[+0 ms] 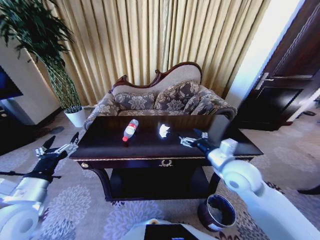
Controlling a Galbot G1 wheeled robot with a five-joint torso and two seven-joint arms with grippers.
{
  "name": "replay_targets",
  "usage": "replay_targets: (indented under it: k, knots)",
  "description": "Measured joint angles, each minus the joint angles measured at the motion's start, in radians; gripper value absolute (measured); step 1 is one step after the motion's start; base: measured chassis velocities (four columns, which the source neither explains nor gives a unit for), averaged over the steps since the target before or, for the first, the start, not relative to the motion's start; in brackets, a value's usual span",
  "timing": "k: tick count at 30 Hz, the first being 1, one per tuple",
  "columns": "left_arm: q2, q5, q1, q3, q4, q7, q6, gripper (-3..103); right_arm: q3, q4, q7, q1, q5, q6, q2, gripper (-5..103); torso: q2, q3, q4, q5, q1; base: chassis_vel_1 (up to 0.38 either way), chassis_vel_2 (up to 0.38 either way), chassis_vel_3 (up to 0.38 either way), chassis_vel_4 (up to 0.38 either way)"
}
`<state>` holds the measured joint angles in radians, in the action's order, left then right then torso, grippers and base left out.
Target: Move to the front of the table and place the trash on the table into the trash bin.
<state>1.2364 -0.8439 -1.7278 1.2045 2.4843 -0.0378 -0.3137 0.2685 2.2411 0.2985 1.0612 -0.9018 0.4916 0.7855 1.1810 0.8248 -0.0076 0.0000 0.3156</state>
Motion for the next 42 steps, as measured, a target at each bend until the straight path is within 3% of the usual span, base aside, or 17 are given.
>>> replay_targets:
  k: [7, 12, 25, 42]
  knots:
    - [-0.003, 0.002, -0.017, -0.008, 0.015, 0.007, -0.002, 100, -0.217, -0.175, 0.065, -0.226, -0.001, 0.004, 0.064, 100, 0.000, 0.000, 0.0003, 0.0000, 0.000, 0.000, 0.000, 0.000, 0.000]
    - [-0.003, 0.005, -0.023, -0.012, 0.015, 0.006, -0.003, 100, -0.278, -0.225, 0.086, -0.280, -0.014, 0.017, 0.102, 100, 0.000, 0.000, 0.0001, -0.0002, 0.000, 0.000, 0.000, 0.000, 0.000]
    - [0.006, 0.009, -0.027, -0.011, 0.016, 0.005, -0.003, 100, -0.340, -0.362, 0.112, -0.369, -0.049, 0.042, 0.190, 100, 0.000, 0.000, 0.0003, -0.0001, 0.000, 0.000, 0.000, 0.000, 0.000]
    - [0.011, 0.005, -0.016, -0.010, 0.016, -0.002, -0.003, 100, -0.356, -0.468, 0.108, -0.395, -0.018, 0.042, 0.238, 100, 0.000, 0.000, 0.0002, 0.0000, 0.000, 0.000, 0.000, 0.000, 0.000]
